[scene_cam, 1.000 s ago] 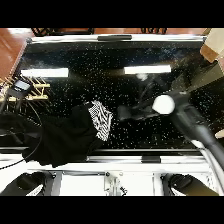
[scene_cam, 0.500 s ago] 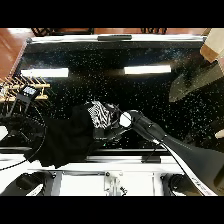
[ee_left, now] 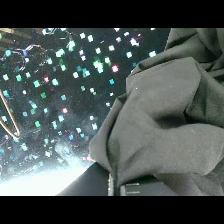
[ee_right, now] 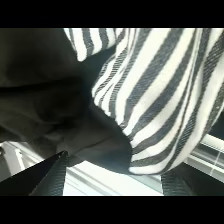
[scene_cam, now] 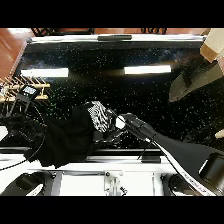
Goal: Fold the shirts.
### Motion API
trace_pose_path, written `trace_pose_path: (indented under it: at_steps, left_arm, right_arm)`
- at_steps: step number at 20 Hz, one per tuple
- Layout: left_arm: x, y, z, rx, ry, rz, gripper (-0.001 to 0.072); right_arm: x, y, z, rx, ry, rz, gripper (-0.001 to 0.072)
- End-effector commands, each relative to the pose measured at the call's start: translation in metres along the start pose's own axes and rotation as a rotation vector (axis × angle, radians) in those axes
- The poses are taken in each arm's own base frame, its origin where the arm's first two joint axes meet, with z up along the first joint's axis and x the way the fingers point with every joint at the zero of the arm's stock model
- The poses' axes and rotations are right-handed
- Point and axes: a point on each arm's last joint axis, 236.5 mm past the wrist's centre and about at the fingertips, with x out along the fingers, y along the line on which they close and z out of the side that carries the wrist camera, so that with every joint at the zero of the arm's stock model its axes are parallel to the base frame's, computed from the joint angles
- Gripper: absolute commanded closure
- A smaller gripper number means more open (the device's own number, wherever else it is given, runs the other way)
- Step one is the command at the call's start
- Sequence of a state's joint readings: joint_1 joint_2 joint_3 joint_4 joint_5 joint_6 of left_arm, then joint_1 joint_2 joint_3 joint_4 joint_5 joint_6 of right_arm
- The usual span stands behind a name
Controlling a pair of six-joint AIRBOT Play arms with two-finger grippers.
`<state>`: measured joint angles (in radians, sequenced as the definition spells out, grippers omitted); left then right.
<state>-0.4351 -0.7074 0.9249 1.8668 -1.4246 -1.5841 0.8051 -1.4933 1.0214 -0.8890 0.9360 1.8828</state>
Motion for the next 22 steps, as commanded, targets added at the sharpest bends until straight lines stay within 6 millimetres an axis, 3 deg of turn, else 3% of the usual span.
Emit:
trace_pose_path:
  at_steps: [1, 3, 4, 5, 6, 8, 10, 12, 13, 14, 15, 16, 17, 18, 19, 20, 22]
  left_arm:
    - [0.000, 0.000, 0.001, 0.000, -0.004, 0.000, 0.0652]
    - [0.000, -0.002, 0.004, -0.002, -0.019, -0.008, 0.0652]
    - [0.000, -0.004, 0.007, -0.010, -0.032, -0.017, 0.0652]
    - [-0.002, -0.009, 0.014, -0.019, -0.058, -0.042, 0.0652]
    - [-0.004, -0.015, 0.023, -0.027, -0.096, -0.069, 0.0653]
    - [-0.016, -0.018, 0.043, -0.042, -0.174, -0.097, 0.0652]
    - [-0.045, -0.009, 0.067, -0.063, -0.266, -0.094, 0.0653]
    - [-0.103, 0.001, 0.103, -0.110, -0.439, -0.123, 0.0653]
    - [-0.146, 0.005, 0.125, -0.164, -0.567, -0.170, 0.0652]
    - [-0.193, 0.005, 0.144, -0.207, -0.705, -0.234, 0.0652]
    - [-0.243, 0.004, 0.160, -0.228, -0.852, -0.306, 0.0653]
    - [-0.296, 0.004, 0.171, -0.249, -1.003, -0.385, 0.0653]
    - [-0.337, 0.006, 0.175, -0.264, -1.117, -0.443, 0.0653]
    - [-0.367, 0.009, 0.175, -0.275, -1.199, -0.477, 0.0653]
    - [-0.379, 0.012, 0.173, -0.276, -1.229, -0.479, 0.0653]
    - [-0.378, 0.013, 0.172, -0.274, -1.221, -0.470, 0.0653]
    - [-0.344, 0.008, 0.167, -0.252, -1.092, -0.436, 0.0653]
  right_arm:
    - [0.005, -0.011, 0.007, 0.030, -0.023, -0.038, 0.0035]
    - [0.011, -0.013, 0.019, 0.084, -0.061, -0.036, 0.0037]
    - [0.013, -0.013, 0.025, 0.088, -0.083, -0.029, 0.0101]
    - [0.009, -0.013, 0.032, 0.082, -0.112, -0.027, 0.0416]
    - [0.002, -0.012, 0.039, 0.079, -0.136, -0.019, 0.0626]
    - [-0.033, -0.008, 0.056, 0.005, -0.217, 0.009, 0.0635]
    - [-0.105, -0.001, 0.078, -0.075, -0.383, 0.035, 0.0635]
    - [-0.218, 0.014, 0.093, -0.188, -0.656, 0.061, 0.0636]
    - [-0.290, 0.029, 0.089, -0.265, -0.835, 0.081, 0.0636]
    - [-0.360, 0.046, 0.075, -0.343, -1.019, 0.106, 0.0636]
    - [-0.437, 0.067, 0.046, -0.432, -1.230, 0.136, 0.0636]
    - [-0.507, 0.086, 0.005, -0.513, -1.436, 0.168, 0.0636]
    - [-0.561, 0.097, -0.039, -0.570, -1.601, 0.188, 0.0636]
    - [-0.601, 0.101, -0.082, -0.615, -1.726, 0.187, 0.0636]
    - [-0.629, 0.100, -0.122, -0.637, -1.816, 0.179, 0.0636]
    - [-0.644, 0.093, -0.152, -0.633, -1.861, 0.161, 0.0636]
    - [-0.641, 0.065, -0.173, -0.555, -1.819, 0.075, 0.0636]
